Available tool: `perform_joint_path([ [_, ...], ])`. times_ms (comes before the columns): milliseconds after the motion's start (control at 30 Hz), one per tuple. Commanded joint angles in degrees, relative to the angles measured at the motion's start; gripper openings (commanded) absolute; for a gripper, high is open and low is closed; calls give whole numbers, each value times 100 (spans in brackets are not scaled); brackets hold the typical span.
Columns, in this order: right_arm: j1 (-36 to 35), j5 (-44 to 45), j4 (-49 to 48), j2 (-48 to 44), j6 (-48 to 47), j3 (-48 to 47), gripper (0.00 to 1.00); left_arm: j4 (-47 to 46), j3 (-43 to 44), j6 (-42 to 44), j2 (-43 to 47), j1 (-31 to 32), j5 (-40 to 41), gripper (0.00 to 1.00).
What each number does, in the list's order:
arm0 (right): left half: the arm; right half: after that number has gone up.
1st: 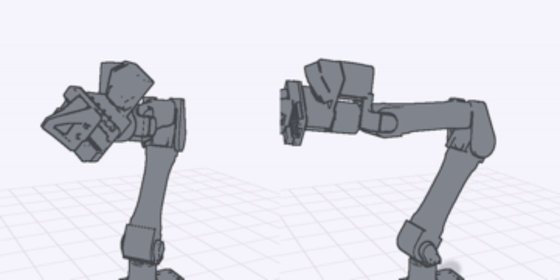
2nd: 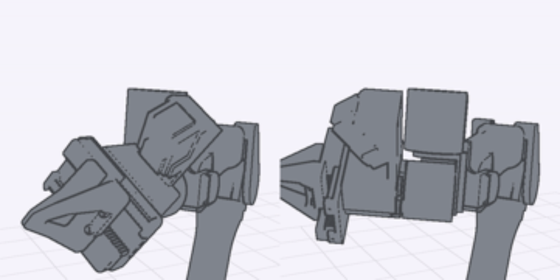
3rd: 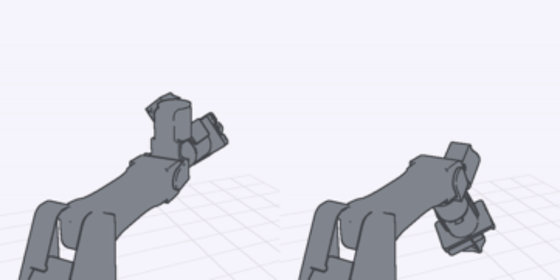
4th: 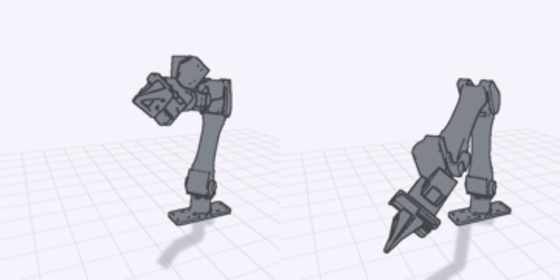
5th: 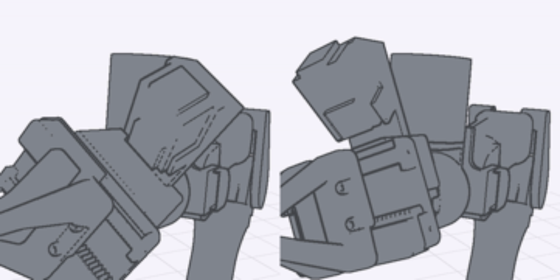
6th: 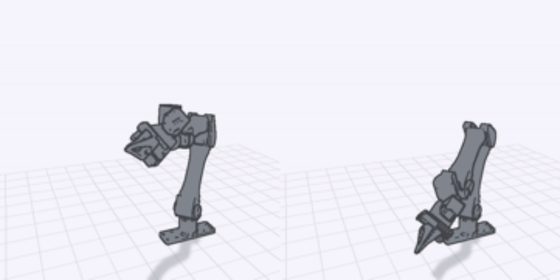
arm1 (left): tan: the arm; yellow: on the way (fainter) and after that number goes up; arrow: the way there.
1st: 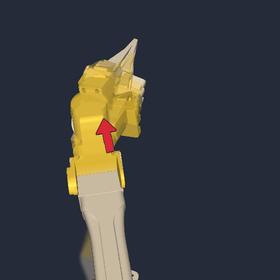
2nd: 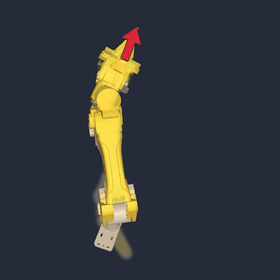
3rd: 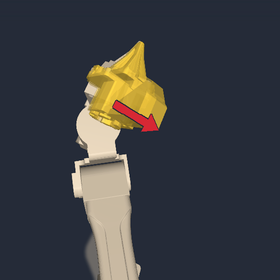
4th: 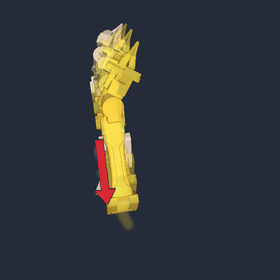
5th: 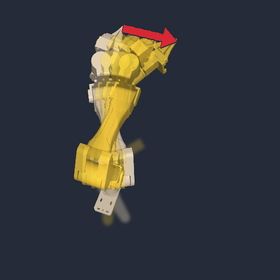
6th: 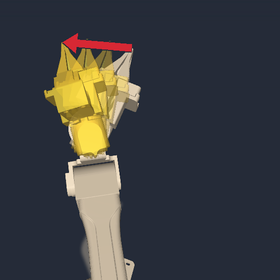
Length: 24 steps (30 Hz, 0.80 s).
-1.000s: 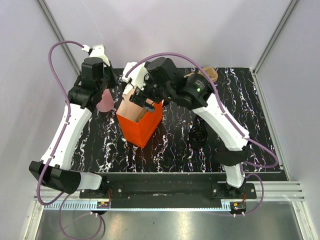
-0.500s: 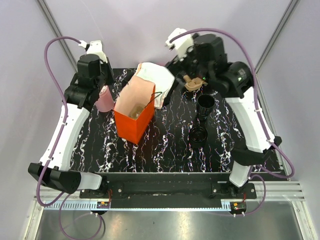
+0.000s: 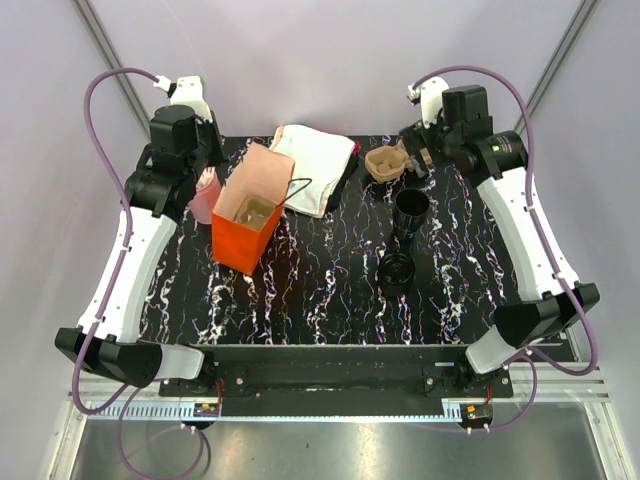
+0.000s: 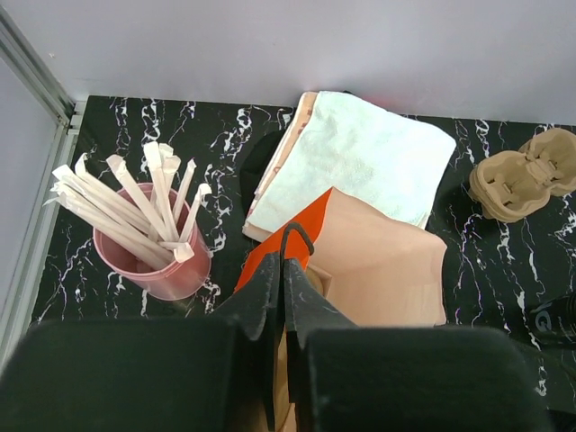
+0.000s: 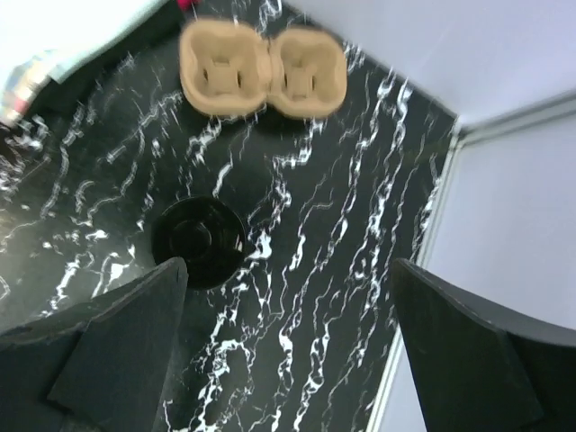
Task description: Pack the takeout coffee
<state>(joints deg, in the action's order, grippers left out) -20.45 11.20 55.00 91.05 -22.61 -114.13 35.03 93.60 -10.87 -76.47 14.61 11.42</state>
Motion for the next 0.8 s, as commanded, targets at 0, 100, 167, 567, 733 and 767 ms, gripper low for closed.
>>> perform_joint_path([
  [0,295,-451,-526,-324,205,812,99,-154,263,16,97,-29,-43,0],
  [100,322,-671,-613,-456,204,1269,98,-58,386,-116,79,-29,-455,0],
  [167,322,-733,-692,-535,222,1488,98,-22,413,-187,53,-29,-1006,0],
  [567,665,-795,-816,-527,398,1525,97,127,756,-565,-105,-20,-2873,0],
  [733,770,-821,-824,-448,477,1446,96,119,712,-714,-61,-20,-3084,0],
  [767,788,-839,-816,-447,468,1446,97,119,729,-714,-61,-28,-3084,0],
])
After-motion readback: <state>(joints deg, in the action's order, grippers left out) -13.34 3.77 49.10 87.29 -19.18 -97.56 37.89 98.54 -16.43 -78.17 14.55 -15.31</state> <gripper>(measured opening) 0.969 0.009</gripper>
